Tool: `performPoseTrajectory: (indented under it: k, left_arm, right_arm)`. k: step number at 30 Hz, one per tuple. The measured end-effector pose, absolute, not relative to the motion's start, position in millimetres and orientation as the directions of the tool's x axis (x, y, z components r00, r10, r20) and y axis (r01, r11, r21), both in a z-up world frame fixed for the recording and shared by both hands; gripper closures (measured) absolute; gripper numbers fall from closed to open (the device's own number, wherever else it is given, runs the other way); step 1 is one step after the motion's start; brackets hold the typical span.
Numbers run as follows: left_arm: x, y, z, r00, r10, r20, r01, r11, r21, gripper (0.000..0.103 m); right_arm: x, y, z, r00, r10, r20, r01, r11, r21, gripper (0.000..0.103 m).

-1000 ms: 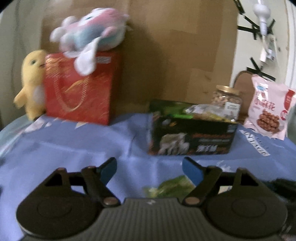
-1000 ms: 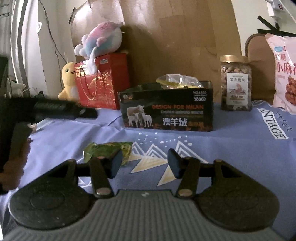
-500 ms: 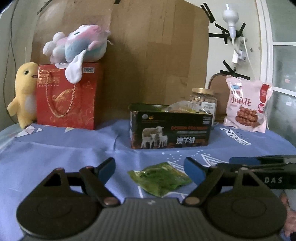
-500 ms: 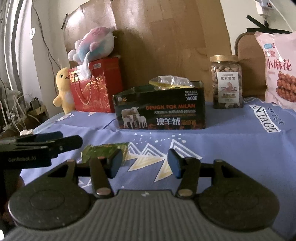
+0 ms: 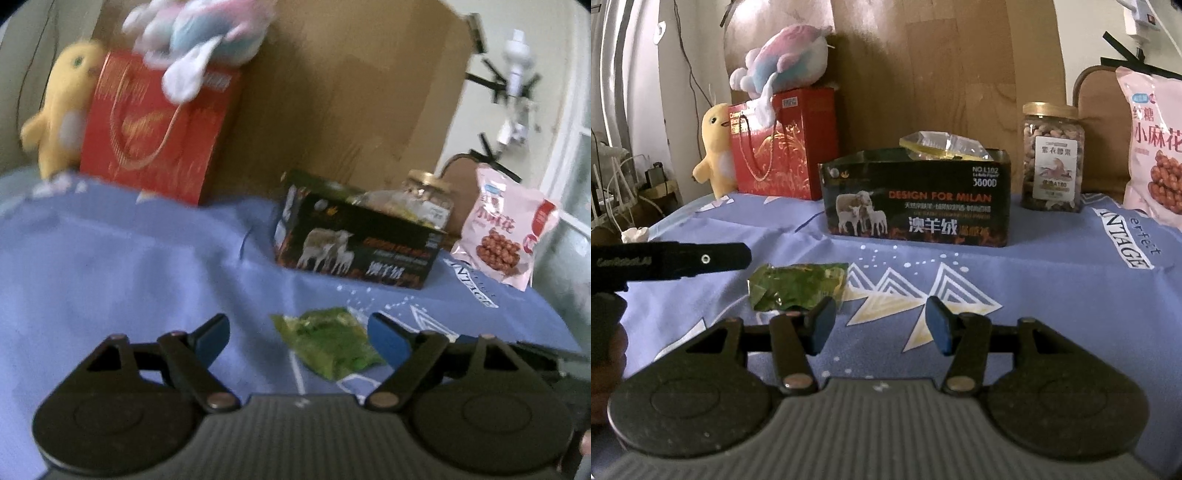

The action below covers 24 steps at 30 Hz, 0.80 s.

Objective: Organize snacks
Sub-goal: 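Move the left gripper to the green translucent bag and grasp it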

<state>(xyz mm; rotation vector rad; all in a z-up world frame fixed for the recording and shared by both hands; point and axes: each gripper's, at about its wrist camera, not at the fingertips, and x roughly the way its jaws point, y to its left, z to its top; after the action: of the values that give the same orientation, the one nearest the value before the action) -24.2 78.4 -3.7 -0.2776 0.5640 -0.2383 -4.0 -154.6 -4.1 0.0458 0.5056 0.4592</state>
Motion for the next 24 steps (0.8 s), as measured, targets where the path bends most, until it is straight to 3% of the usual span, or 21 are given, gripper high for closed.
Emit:
performPoseTrajectory:
  k: [5,9,12,14,15,17,18,20,24]
  left_arm:
    - [-9,103,-14,0.766,-0.385,-0.515,0.098,0.862,-0.498,0.008]
    - [-4,94,-13,0.749,-0.405,-0.525,0.116,0.859,-0.498,0.008]
    - [4,80,-13,0.715,-0.452,-0.534,0.147,0.843,-0.517,0.014]
    - [8,69,-13,0.696,-0.462,-0.550,0.159,0.846,-0.509,0.036]
    - [9,63,-12,0.697,-0.449,-0.559,0.158,0.857,-0.491,0.041]
    - [13,55,-13,0.683,-0.445,-0.580,0.161,0.866,-0.474,0.079]
    - [17,51,-15,0.662,-0.463,-0.589,0.168,0.857,-0.486,0.086]
    - [18,46,-18,0.649,-0.491,-0.581,0.172,0.839,-0.517,0.088]
    - [16,34,-15,0.670,-0.457,-0.586,0.194,0.869,-0.456,0.089]
  right_arm:
    - [-1,-157,-5,0.766,0.449,-0.460,-0.417,0.892,0.176,0.046]
    - [0,-159,-5,0.761,0.459,-0.458,-0.417,0.887,0.197,0.046]
    - [-2,-160,-5,0.760,0.470,-0.448,-0.425,0.882,0.204,0.046]
    - [-2,-162,-5,0.758,0.479,-0.443,-0.429,0.877,0.216,0.046]
    - [-1,-163,-5,0.755,0.485,-0.442,-0.431,0.874,0.223,0.046]
    - [0,-165,-5,0.748,0.499,-0.438,-0.437,0.867,0.242,0.046]
    - [0,-166,-5,0.745,0.506,-0.435,-0.439,0.863,0.252,0.046]
    - [1,-170,-6,0.736,0.522,-0.431,-0.439,0.853,0.282,0.046]
    - [6,-181,-9,0.719,0.557,-0.416,-0.426,0.826,0.370,0.046]
